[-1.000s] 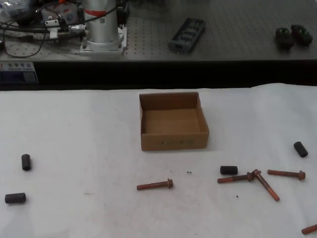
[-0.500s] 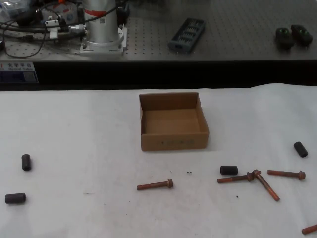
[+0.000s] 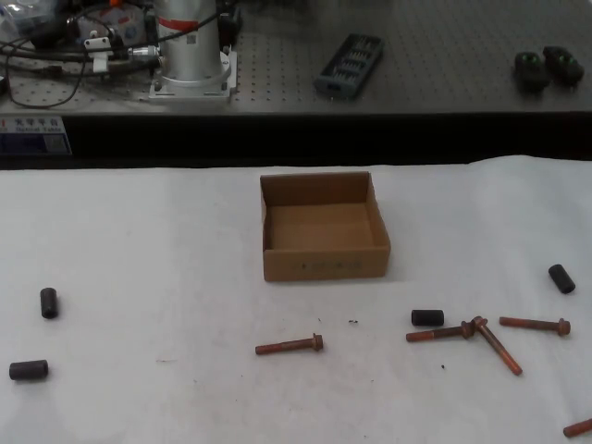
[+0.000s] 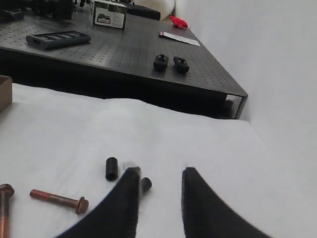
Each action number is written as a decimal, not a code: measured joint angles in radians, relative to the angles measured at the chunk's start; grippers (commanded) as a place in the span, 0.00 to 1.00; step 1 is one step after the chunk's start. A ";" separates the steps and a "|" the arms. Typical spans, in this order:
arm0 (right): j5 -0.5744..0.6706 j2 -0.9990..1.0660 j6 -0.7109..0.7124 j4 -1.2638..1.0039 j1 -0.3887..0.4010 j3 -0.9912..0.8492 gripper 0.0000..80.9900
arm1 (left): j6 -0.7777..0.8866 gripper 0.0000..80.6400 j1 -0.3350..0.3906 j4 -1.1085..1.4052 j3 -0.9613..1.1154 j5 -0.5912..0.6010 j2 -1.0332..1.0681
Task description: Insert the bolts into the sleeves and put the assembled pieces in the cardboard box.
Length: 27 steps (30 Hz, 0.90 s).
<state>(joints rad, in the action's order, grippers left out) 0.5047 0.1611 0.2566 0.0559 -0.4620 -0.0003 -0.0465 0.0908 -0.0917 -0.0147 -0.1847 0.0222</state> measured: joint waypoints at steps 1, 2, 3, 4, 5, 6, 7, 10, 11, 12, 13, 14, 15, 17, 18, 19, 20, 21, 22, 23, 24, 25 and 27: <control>0.013 0.000 0.009 0.003 0.000 -0.009 0.28 | -0.023 0.01 0.000 -0.002 0.005 0.000 0.033; 0.031 0.000 0.022 0.005 0.000 -0.022 0.28 | -0.028 0.01 0.000 -0.003 0.006 0.000 0.036; 0.033 0.000 0.022 0.005 0.000 -0.024 0.28 | -0.052 0.01 0.000 -0.004 0.013 0.000 0.055; 0.048 0.000 0.036 0.006 0.000 -0.034 0.28 | -0.101 0.01 0.000 -0.004 0.030 0.000 0.099; 0.068 0.003 0.053 0.014 0.000 -0.052 0.28 | -0.127 0.01 0.000 -0.002 0.039 0.000 0.125; 0.089 0.011 0.067 0.027 0.000 -0.075 0.28 | -0.160 0.01 0.000 -0.002 0.050 0.000 0.154; 0.089 0.013 0.069 0.029 0.000 -0.080 0.28 | -0.190 0.01 0.000 -0.004 0.061 0.000 0.185; 0.126 0.046 0.084 0.069 0.000 -0.137 0.28 | -0.307 0.01 0.000 -0.006 0.108 -0.019 0.279; 0.131 0.073 0.085 0.100 0.000 -0.174 0.28 | -0.339 0.01 0.000 -0.007 0.131 -0.038 0.313; 0.151 0.104 0.089 0.127 0.000 -0.212 0.28 | -0.366 0.01 0.000 -0.015 0.160 -0.065 0.348; 0.186 0.132 0.095 0.152 0.000 -0.243 0.28 | -0.381 0.01 0.000 -0.028 0.186 -0.094 0.377; 0.190 0.138 0.095 0.157 0.000 -0.249 0.28 | -0.395 0.01 0.000 -0.042 0.220 -0.125 0.414; 0.200 0.169 0.094 0.182 0.000 -0.281 0.28 | -0.402 0.01 0.000 -0.065 0.257 -0.155 0.451; 0.216 0.237 0.094 0.244 0.000 -0.352 0.28 | -0.409 0.01 0.000 -0.115 0.332 -0.201 0.566; 0.220 0.276 0.094 0.283 0.000 -0.391 0.28 | -0.410 0.01 0.000 -0.140 0.367 -0.226 0.603; 0.223 0.318 0.094 0.328 0.000 -0.432 0.28 | -0.410 0.01 0.000 -0.163 0.400 -0.245 0.630; 0.221 0.361 0.094 0.361 0.000 -0.464 0.28 | -0.410 0.01 0.000 -0.178 0.423 -0.256 0.662; 0.196 0.443 0.094 0.451 0.000 -0.545 0.28 | -0.410 0.01 0.000 -0.192 0.448 -0.267 0.691; 0.176 0.517 0.096 0.491 0.000 -0.572 0.28 | -0.410 0.01 0.000 -0.199 0.469 -0.273 0.712; 0.147 0.556 0.100 0.527 0.000 -0.601 0.28 | -0.410 0.01 0.000 -0.200 0.484 -0.273 0.737; 0.106 0.618 0.114 0.562 0.000 -0.627 0.28 | -0.410 0.01 0.000 -0.199 0.499 -0.269 0.761; 0.038 0.649 0.147 0.596 0.000 -0.655 0.28 | -0.410 0.01 0.000 -0.197 0.511 -0.262 0.778; -0.004 0.697 0.169 0.614 0.000 -0.663 0.28 | -0.410 0.01 0.000 -0.192 0.524 -0.240 0.798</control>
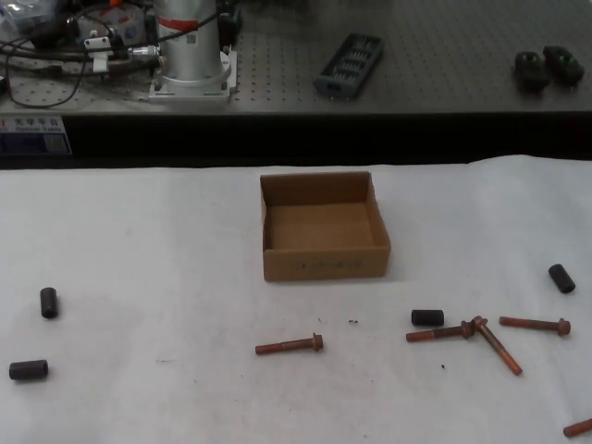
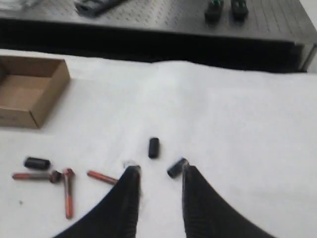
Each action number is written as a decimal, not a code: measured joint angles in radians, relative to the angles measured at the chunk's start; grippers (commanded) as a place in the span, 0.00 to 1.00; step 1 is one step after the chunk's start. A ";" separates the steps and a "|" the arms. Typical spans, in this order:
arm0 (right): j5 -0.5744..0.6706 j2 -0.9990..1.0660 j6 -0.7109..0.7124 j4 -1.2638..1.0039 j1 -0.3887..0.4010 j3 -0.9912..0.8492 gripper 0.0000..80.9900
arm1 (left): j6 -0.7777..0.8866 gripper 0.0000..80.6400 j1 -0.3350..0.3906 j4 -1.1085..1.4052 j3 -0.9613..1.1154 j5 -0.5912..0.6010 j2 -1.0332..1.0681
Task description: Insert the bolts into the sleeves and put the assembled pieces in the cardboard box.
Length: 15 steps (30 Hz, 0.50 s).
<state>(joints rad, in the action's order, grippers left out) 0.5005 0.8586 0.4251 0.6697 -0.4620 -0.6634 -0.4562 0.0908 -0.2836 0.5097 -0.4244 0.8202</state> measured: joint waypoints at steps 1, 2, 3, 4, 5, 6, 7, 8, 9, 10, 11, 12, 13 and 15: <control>-0.010 0.019 0.003 0.004 0.000 0.001 0.28 | 0.000 0.01 0.000 0.009 0.002 0.023 0.017; -0.019 0.037 0.003 0.009 0.000 0.001 0.28 | 0.000 0.01 0.000 0.019 0.002 0.044 0.029; -0.021 0.046 0.003 0.012 0.000 0.001 0.28 | 0.000 0.01 0.000 0.025 0.002 0.049 0.037; -0.023 0.048 0.006 0.013 0.000 0.001 0.28 | 0.000 0.01 0.000 0.029 0.002 0.067 0.041; -0.024 0.055 0.006 0.013 0.000 0.001 0.28 | 0.000 0.01 0.000 0.033 0.002 0.085 0.042; -0.025 0.061 0.006 0.013 0.000 0.001 0.28 | 0.000 0.01 0.000 0.033 0.002 0.106 0.042; -0.026 0.064 0.006 0.010 0.000 0.001 0.28 | 0.000 0.01 0.000 0.035 0.002 0.114 0.042; -0.026 0.068 0.009 0.008 0.000 0.001 0.28 | 0.000 0.01 0.000 0.035 0.004 0.117 0.042; -0.026 0.071 0.009 0.003 0.000 0.001 0.28 | 0.000 0.01 0.000 0.035 0.004 0.122 0.042; -0.026 0.076 0.009 -0.005 0.000 0.001 0.28 | 0.000 0.01 0.000 0.038 0.003 0.122 0.042; -0.026 0.077 0.009 -0.015 0.000 0.001 0.28 | 0.000 0.01 0.000 0.038 0.003 0.122 0.042; -0.026 0.080 0.009 -0.026 0.000 0.001 0.28 | 0.000 0.01 0.000 0.038 0.003 0.122 0.042; -0.026 0.080 0.009 -0.028 0.000 0.001 0.28 | 0.000 0.01 0.000 0.038 0.003 0.124 0.042; -0.026 0.080 0.009 -0.047 0.000 0.001 0.28 | 0.000 0.01 0.000 0.038 0.003 0.130 0.042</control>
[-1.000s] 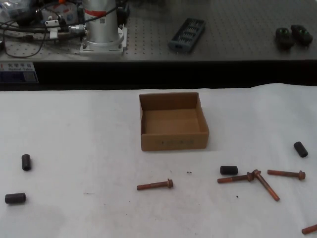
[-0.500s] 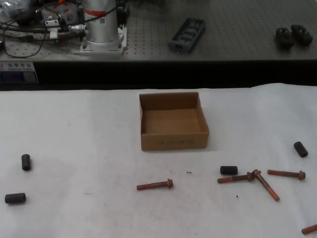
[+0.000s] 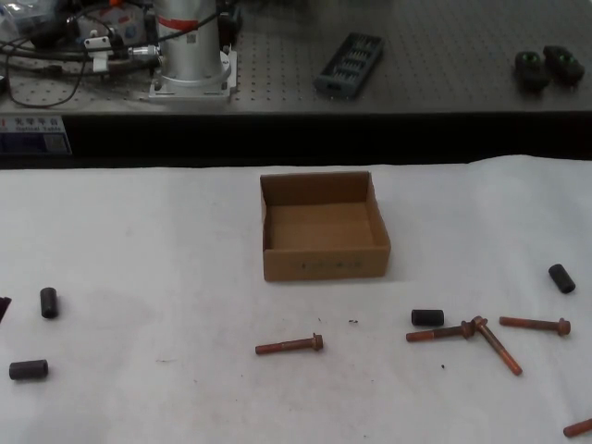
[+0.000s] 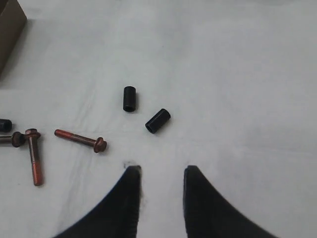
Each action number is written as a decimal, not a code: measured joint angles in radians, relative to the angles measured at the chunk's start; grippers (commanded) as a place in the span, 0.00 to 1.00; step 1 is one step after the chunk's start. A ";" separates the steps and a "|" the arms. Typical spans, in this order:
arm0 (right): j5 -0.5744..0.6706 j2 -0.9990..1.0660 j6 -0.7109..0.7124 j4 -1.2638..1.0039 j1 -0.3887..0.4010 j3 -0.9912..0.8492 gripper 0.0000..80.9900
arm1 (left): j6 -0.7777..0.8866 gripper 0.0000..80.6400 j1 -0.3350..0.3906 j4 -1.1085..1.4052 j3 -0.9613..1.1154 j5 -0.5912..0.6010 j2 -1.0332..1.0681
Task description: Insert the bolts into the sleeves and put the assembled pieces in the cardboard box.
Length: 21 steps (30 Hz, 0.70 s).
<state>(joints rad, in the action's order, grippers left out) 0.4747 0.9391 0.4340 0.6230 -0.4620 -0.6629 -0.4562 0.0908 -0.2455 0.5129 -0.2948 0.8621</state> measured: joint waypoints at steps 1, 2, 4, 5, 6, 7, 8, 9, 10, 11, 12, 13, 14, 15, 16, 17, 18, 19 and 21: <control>0.000 0.000 0.000 -0.007 0.000 0.000 0.28 | 0.000 0.01 0.000 0.000 0.000 0.000 0.000; 0.000 0.000 0.000 -0.010 0.000 0.000 0.28 | 0.000 0.01 0.000 0.000 0.000 0.000 0.000; 0.000 0.000 0.000 -0.014 0.000 0.000 0.28 | 0.000 0.01 0.000 0.000 0.000 0.000 0.000; 0.000 0.000 0.000 -0.014 0.000 0.000 0.28 | 0.000 0.01 0.000 0.000 0.000 0.000 0.000; 0.000 0.000 0.000 -0.014 0.000 0.000 0.28 | 0.000 0.01 0.000 0.000 0.000 0.000 0.000; 0.000 0.000 0.000 -0.014 0.000 0.000 0.28 | 0.000 0.01 0.000 0.000 0.000 0.000 0.000; 0.000 0.000 0.000 -0.014 0.000 0.000 0.28 | 0.000 0.01 0.000 0.000 0.000 0.000 0.000; 0.000 0.000 0.000 -0.014 0.000 0.000 0.28 | 0.000 0.01 0.000 0.000 0.000 0.000 0.000; 0.002 0.000 0.000 -0.014 0.000 0.000 0.28 | 0.000 0.01 0.000 0.000 0.000 0.000 0.000; 0.003 0.000 0.000 -0.014 0.000 0.000 0.28 | 0.000 0.01 0.000 0.002 0.000 0.000 0.000; 0.013 0.000 -0.004 -0.023 0.000 0.002 0.28 | 0.000 0.01 0.000 0.005 0.000 0.000 0.000; 0.021 0.000 -0.006 -0.028 0.000 0.003 0.28 | 0.000 0.01 0.000 0.013 0.000 0.000 0.000; 0.032 0.000 -0.006 -0.034 0.000 0.002 0.28 | 0.000 0.01 0.000 0.027 0.000 0.000 0.000; 0.040 0.003 -0.006 -0.038 0.003 0.002 0.28 | 0.000 0.01 0.000 0.030 0.000 0.000 0.002; 0.046 0.008 -0.006 -0.042 0.015 0.002 0.28 | 0.000 0.01 0.000 0.030 0.000 0.000 0.006; 0.050 0.008 -0.002 -0.042 0.015 0.002 0.28 | 0.000 0.01 0.000 0.030 0.000 0.000 0.006; 0.054 0.014 0.005 -0.040 0.028 0.002 0.29 | 0.000 0.01 0.000 0.028 0.000 0.000 0.012; 0.058 0.029 0.016 -0.027 0.059 -0.001 0.29 | 0.000 0.01 0.000 0.023 0.000 -0.002 0.021; 0.058 0.055 0.024 0.003 0.106 -0.010 0.31 | 0.000 0.01 0.000 0.014 0.000 -0.026 0.043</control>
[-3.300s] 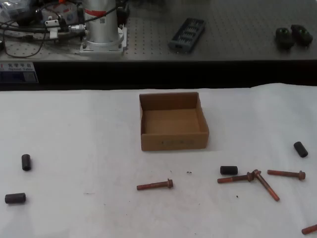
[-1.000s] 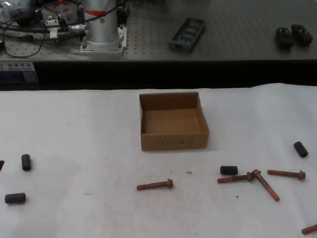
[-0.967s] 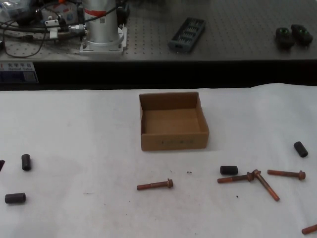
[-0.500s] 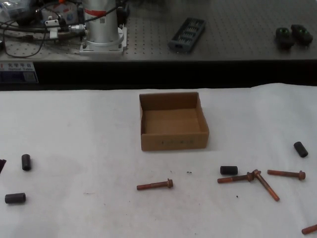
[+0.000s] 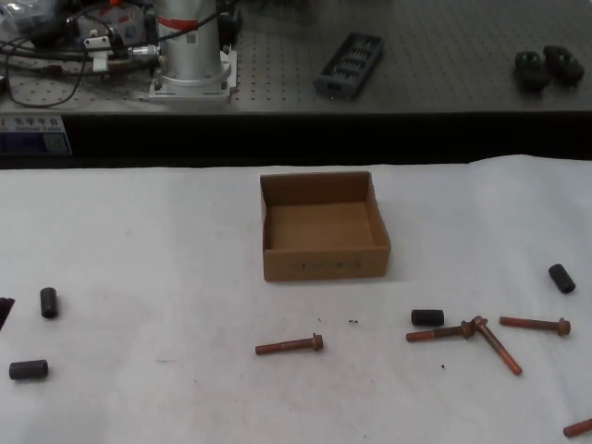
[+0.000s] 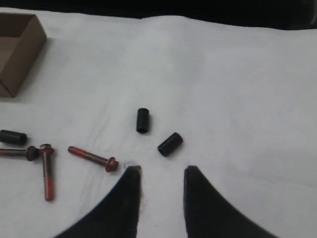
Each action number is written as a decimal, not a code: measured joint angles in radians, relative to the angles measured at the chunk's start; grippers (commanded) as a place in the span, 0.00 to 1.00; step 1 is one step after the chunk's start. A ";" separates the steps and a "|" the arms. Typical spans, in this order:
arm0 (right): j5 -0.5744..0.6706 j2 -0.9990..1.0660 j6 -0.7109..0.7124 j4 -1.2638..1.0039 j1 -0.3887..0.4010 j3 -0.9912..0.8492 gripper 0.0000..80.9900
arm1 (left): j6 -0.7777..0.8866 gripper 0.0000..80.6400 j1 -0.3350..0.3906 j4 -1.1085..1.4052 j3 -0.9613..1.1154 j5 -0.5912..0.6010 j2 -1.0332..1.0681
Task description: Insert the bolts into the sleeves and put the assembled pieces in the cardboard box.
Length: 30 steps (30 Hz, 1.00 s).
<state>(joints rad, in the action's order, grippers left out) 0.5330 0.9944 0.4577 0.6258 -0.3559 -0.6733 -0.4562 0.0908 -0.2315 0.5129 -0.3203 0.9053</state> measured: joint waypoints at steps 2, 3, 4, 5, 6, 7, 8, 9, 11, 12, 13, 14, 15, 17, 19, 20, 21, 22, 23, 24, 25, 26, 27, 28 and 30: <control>-0.006 0.031 0.008 0.038 0.047 -0.018 0.34 | -0.006 0.01 0.000 -0.005 0.000 -0.023 0.016; -0.008 0.034 0.008 0.038 0.052 -0.018 0.35 | -0.011 0.01 0.000 -0.008 0.000 -0.045 0.034; -0.019 0.050 0.013 0.060 0.077 -0.030 0.36 | -0.021 0.01 0.000 -0.019 0.000 -0.101 0.074; -0.031 0.064 0.016 0.075 0.101 -0.039 0.37 | -0.027 0.01 0.000 -0.022 0.000 -0.126 0.098; -0.042 0.082 0.020 0.092 0.129 -0.050 0.37 | -0.032 0.01 0.000 -0.027 0.000 -0.147 0.120; -0.050 0.098 0.022 0.105 0.158 -0.060 0.37 | -0.037 0.01 0.000 -0.031 0.000 -0.164 0.144; -0.055 0.121 0.022 0.113 0.206 -0.071 0.37 | -0.038 0.01 0.000 -0.032 0.000 -0.164 0.148; -0.057 0.130 0.022 0.113 0.229 -0.074 0.37 | -0.043 0.01 0.000 -0.038 0.000 -0.177 0.167; -0.059 0.140 0.024 0.110 0.263 -0.076 0.37 | -0.063 0.01 0.000 -0.048 0.003 -0.185 0.211; -0.059 0.140 0.024 0.108 0.278 -0.076 0.37 | -0.063 0.01 0.000 -0.050 0.003 -0.186 0.211; -0.059 0.140 0.024 0.105 0.291 -0.076 0.37 | -0.073 0.01 0.000 -0.050 0.005 -0.188 0.233; -0.059 0.140 0.024 0.103 0.298 -0.076 0.37 | -0.081 0.01 0.000 -0.050 0.010 -0.189 0.251; -0.059 0.140 0.024 0.102 0.300 -0.076 0.37 | -0.092 0.01 0.000 -0.050 0.017 -0.189 0.273; -0.059 0.140 0.024 0.103 0.308 -0.078 0.37 | -0.141 0.01 0.000 -0.057 0.045 -0.184 0.331; -0.062 0.140 0.024 0.103 0.308 -0.078 0.37 | -0.282 0.01 0.000 -0.053 0.069 -0.185 0.382; -0.068 0.140 0.024 0.103 0.308 -0.078 0.37 | -0.342 0.01 0.000 -0.046 0.072 -0.185 0.396; -0.082 0.140 0.024 0.100 0.308 -0.078 0.37 | -0.408 0.01 0.000 -0.039 0.074 -0.187 0.411; -0.090 0.140 0.026 0.100 0.308 -0.078 0.37 | -0.465 0.01 0.000 -0.033 0.074 -0.184 0.421; -0.095 0.140 0.025 0.097 0.308 -0.078 0.37 | -0.527 0.01 0.000 -0.028 0.074 -0.177 0.434; -0.098 0.140 0.028 0.096 0.308 -0.078 0.37 | -0.585 0.01 0.000 -0.019 0.074 -0.162 0.446; -0.099 0.140 0.029 0.096 0.308 -0.078 0.37 | -0.630 0.01 0.000 -0.009 0.074 -0.142 0.466; -0.101 0.140 0.029 0.096 0.308 -0.078 0.37 | -0.677 0.01 0.000 0.006 0.074 -0.118 0.475; -0.104 0.140 0.029 0.096 0.308 -0.078 0.37 | -0.715 0.01 0.000 0.020 0.074 -0.093 0.485; -0.104 0.140 0.029 0.096 0.308 -0.078 0.37 | -0.763 0.01 0.000 0.043 0.074 -0.058 0.486; -0.104 0.140 0.029 0.094 0.308 -0.078 0.37 | -0.772 0.01 0.000 0.077 0.074 -0.027 0.485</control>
<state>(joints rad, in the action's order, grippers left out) 0.4289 1.1346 0.4862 0.7202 -0.0479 -0.7510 -1.2286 0.0908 -0.1544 0.5866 -0.3477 1.3907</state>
